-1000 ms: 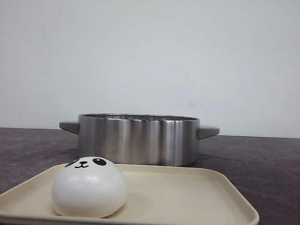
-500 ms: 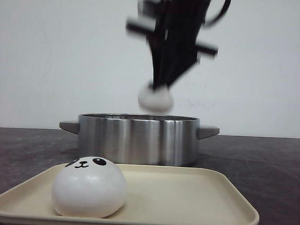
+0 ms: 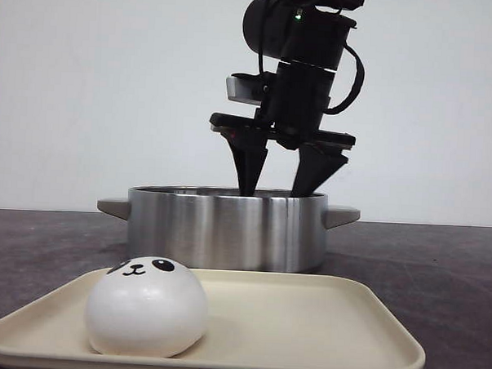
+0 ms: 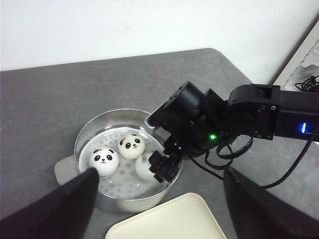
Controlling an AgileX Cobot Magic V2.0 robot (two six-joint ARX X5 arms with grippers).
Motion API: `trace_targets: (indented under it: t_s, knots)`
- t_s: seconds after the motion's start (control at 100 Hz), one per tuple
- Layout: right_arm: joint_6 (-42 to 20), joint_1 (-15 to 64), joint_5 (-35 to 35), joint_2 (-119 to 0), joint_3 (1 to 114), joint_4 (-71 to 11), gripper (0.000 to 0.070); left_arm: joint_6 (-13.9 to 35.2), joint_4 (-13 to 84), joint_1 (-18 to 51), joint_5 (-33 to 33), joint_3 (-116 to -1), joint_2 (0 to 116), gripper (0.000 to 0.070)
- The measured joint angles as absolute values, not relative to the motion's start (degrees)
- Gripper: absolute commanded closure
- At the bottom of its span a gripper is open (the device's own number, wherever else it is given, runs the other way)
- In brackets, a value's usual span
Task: Steam buns
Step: 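Release the bun onto the steamer insert and raise the right gripper, then lower the left gripper around the last bun on the tray and grasp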
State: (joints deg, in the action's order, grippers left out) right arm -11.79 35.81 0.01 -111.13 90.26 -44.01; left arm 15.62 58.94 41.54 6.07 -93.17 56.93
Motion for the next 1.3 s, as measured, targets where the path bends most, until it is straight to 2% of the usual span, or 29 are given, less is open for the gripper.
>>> trace_targets:
  t_s: [0.18, 0.23, 0.37, 0.49, 0.7, 0.93, 0.97, 1.1, 1.3]
  knots:
    - [-11.8, 35.8, 0.0, -111.1, 91.7, -46.4, 0.0235, 15.6, 60.6, 41.5, 6.1, -93.2, 57.3, 0.0237]
    - [-11.8, 35.8, 0.0, -110.8, 93.5, -48.4, 0.0289, 15.6, 62.1, 41.5, 6.1, -93.1, 57.7, 0.0236]
    - [-11.8, 36.1, 0.0, -104.9, 98.7, -50.7, 0.0495, 15.9, 66.0, 41.8, 5.9, -90.0, 58.7, 0.0236]
    - [-11.8, 37.9, 0.1, -94.7, 102.1, -48.5, 0.0605, 17.4, 65.4, 42.9, 5.6, -84.3, 59.7, 0.0236]
    - [-11.8, 42.6, 1.8, -77.9, 103.0, -44.8, 0.0607, 22.0, 58.4, 46.9, -0.4, -69.3, 61.0, 0.0235]
    - [-11.8, 43.5, 3.6, -71.1, 102.9, -46.9, 0.0607, 26.4, 48.8, 51.5, -2.4, -58.5, 68.1, 0.0221]
    - [-11.8, 43.5, 3.6, -70.5, 102.9, -47.4, 0.0607, 26.6, 48.2, 51.9, -2.4, -58.5, 69.8, 0.0201]
    - [-11.8, 43.6, 3.5, -69.0, 102.8, -48.5, 0.0607, 26.8, 47.2, 52.7, -2.5, -58.5, 75.9, 0.0049]
    - [-11.8, 43.6, 3.5, -68.8, 102.7, -50.9, 0.0607, 26.7, 46.8, 53.4, -2.5, -58.5, 84.6, 0.0038]
